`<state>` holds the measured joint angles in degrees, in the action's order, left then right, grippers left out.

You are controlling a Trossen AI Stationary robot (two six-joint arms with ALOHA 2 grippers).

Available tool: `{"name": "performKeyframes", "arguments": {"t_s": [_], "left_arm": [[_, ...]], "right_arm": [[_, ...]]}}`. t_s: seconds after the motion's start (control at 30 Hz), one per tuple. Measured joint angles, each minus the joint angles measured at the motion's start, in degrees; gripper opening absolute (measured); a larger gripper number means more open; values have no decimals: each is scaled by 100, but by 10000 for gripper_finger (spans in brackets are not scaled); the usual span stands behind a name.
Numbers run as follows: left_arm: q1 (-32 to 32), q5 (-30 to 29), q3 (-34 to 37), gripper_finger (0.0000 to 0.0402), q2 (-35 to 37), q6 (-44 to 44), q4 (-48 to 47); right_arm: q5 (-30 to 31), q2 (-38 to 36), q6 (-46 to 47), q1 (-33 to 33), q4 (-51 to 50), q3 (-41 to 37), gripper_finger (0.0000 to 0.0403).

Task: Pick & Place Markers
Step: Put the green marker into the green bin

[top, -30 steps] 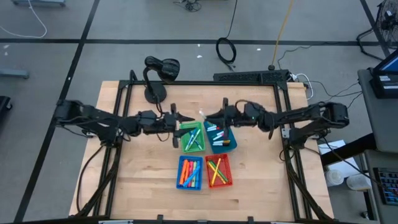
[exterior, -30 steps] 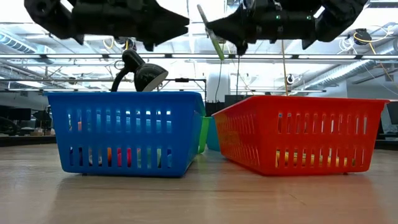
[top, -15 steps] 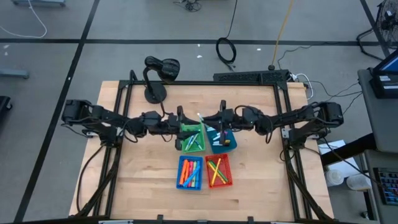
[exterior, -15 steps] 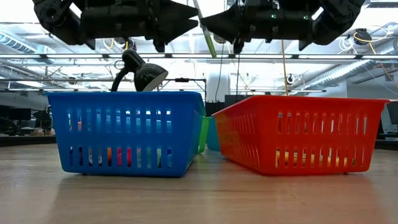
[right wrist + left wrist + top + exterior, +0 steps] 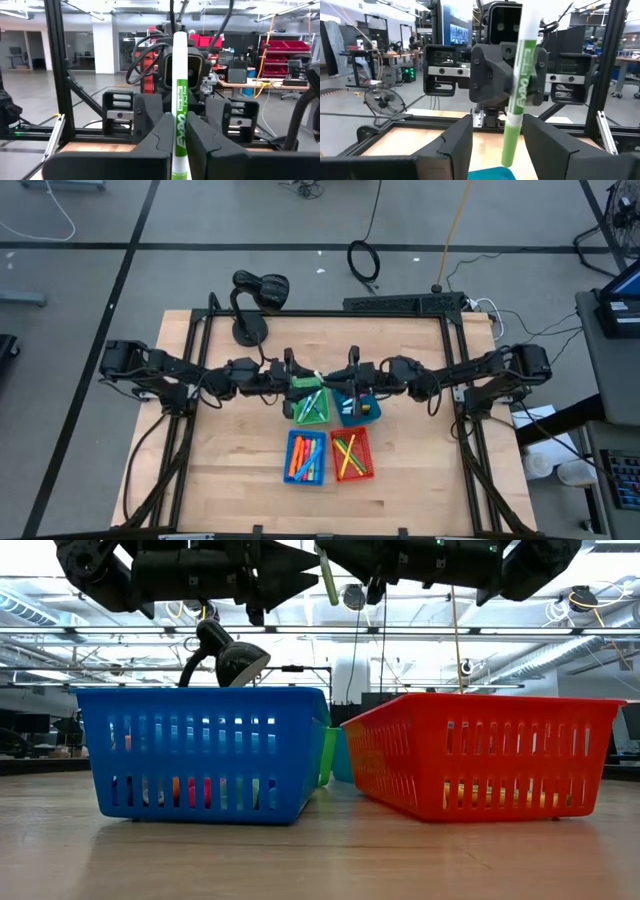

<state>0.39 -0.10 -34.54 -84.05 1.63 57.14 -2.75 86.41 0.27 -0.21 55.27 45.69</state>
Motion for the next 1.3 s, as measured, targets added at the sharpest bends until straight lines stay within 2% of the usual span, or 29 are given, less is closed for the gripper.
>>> {"name": "performKeyframes", "arguments": {"t_s": [0.27, 0.63, 0.73, 0.83, 0.9, 0.97, 1.1, 1.2, 1.3], "left_arm": [[-3, 61, -170, 177, -41, 33, -33], [-8, 54, -702, 170, -837, -189, 9], [-9, 136, -743, 126, -835, -286, 0], [-14, 401, -737, 43, -785, -415, -68], [-14, 533, -737, 30, -732, -403, -96], [-40, 537, -737, 29, -631, -393, -376], [-198, 26, -737, 29, -77, -453, -1683], [-405, -151, -701, 29, 238, -282, -2589], [-647, -267, -380, 29, 281, 128, -2696]], "right_arm": [[44, 150, -11, 71, 48, 142, 14], [124, 149, -106, 88, -105, 184, 14], [124, 138, -108, 88, -189, 184, 14], [127, 140, -113, 106, -225, 183, 14], [123, 138, -109, 110, -209, 184, 21], [115, 138, -97, 110, -267, 184, 36], [155, -2, -238, 83, -846, 170, 75], [521, -285, -310, 68, -1398, 168, 97], [897, -588, -312, 68, -1938, 168, 111]]}}
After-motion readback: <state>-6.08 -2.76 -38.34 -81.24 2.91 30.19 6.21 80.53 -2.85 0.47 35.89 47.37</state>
